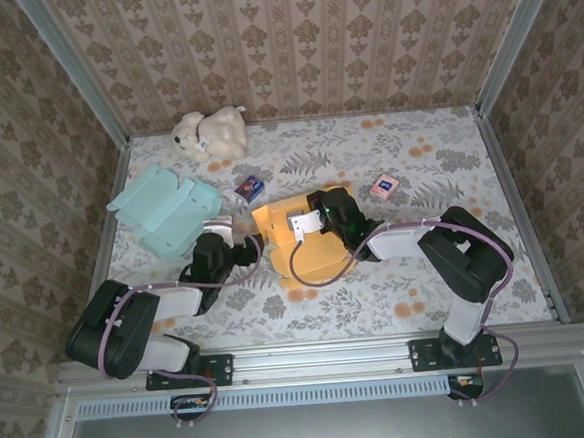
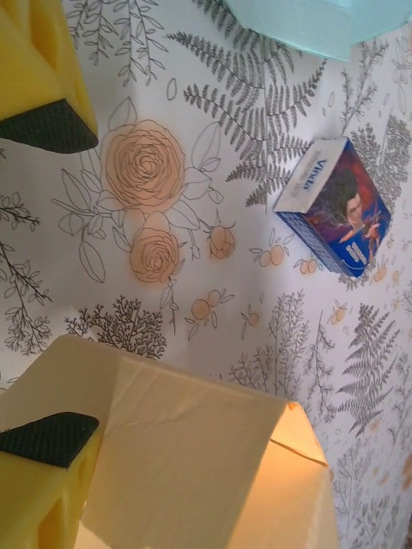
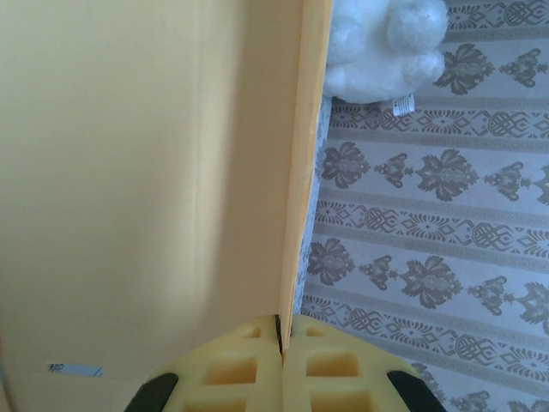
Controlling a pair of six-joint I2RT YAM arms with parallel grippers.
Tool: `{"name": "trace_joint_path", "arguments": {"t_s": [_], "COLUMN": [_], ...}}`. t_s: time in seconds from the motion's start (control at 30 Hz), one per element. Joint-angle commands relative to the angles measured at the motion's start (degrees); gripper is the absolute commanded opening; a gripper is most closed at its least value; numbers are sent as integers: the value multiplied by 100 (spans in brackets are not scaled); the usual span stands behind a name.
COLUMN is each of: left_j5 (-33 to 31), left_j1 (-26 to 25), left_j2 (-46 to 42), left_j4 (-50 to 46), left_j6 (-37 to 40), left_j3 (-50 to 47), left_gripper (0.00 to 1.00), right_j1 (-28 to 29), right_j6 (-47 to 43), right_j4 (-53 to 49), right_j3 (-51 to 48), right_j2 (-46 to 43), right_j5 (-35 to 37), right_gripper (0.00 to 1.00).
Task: Fold the paper box
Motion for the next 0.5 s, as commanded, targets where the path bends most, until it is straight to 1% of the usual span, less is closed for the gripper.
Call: {"name": "trace_joint_path", "arguments": {"t_s": [0.0,0.13,0.23,0.27,0.4,0.47], "left_j5": [-35,-368,-1046,-1150,-1289,-1472], "left_j1": [57,72,70,70,50,40], "left_j2": [-264,-552,-737,-796,-1190,-1493], "left_j4": [154,-290,-691,-863,-1600,-2130], "left_j6": [102,-19,-728,-919,-1345,-1520], "left_j3": [85,102,36,27,34,67], "left_gripper": [83,82,81,81,81,81], "right_j1": [-26,-27,-29,-29,-35,-35], "right_j6": [62,86,94,93,64,58], "right_j4": [-272,-344,-345,-345,-303,-275], "right_j3": [-68,-42,-63,-68,-86,-86], "right_j2": [96,121,113,107,115,138], "right_j5": [-145,-159,-159,-154,-135,-132], "right_gripper": [0,0,0,0,0,0]}}
